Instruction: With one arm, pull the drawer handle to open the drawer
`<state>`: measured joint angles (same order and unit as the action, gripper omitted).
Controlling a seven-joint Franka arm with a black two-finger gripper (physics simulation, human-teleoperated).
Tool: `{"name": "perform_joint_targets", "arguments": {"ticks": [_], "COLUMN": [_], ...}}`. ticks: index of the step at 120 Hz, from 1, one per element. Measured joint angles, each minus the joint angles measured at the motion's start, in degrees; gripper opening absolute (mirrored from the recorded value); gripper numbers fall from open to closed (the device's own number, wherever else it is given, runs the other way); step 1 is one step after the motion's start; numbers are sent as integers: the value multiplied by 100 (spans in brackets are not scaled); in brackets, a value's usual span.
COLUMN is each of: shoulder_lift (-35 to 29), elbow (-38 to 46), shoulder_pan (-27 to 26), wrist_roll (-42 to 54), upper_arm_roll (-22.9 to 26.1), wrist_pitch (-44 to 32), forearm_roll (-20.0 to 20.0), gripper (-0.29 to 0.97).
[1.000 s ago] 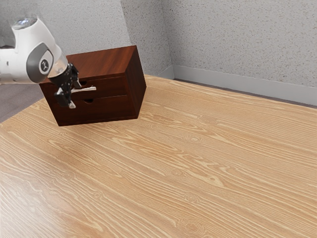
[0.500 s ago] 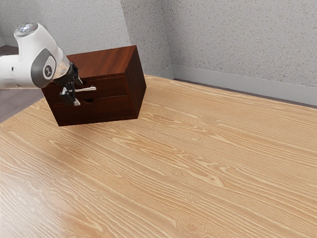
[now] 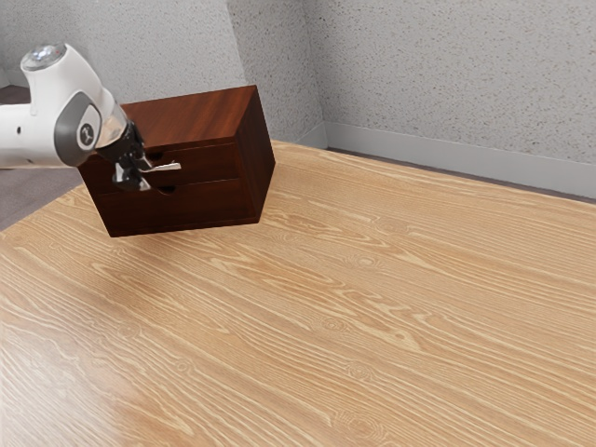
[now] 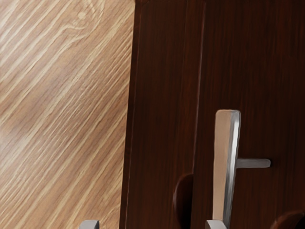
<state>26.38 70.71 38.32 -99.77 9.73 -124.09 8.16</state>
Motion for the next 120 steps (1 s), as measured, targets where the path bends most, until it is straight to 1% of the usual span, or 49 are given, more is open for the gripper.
{"name": "perform_joint_targets", "arguments": {"ticks": [42, 92, 104, 120], "shoulder_lift": [268, 340, 343, 329], "elbow": [-523, -366, -327, -272], "shoulder_pan": [0, 0, -2, -7], "wrist_roll": [169, 300, 318, 340], "upper_arm_roll": [-7, -6, -6, -7], "wrist_pitch": [-15, -230, -261, -284], "forearm_roll": [18, -19, -27, -91], "gripper": [26, 25, 23, 15]}}
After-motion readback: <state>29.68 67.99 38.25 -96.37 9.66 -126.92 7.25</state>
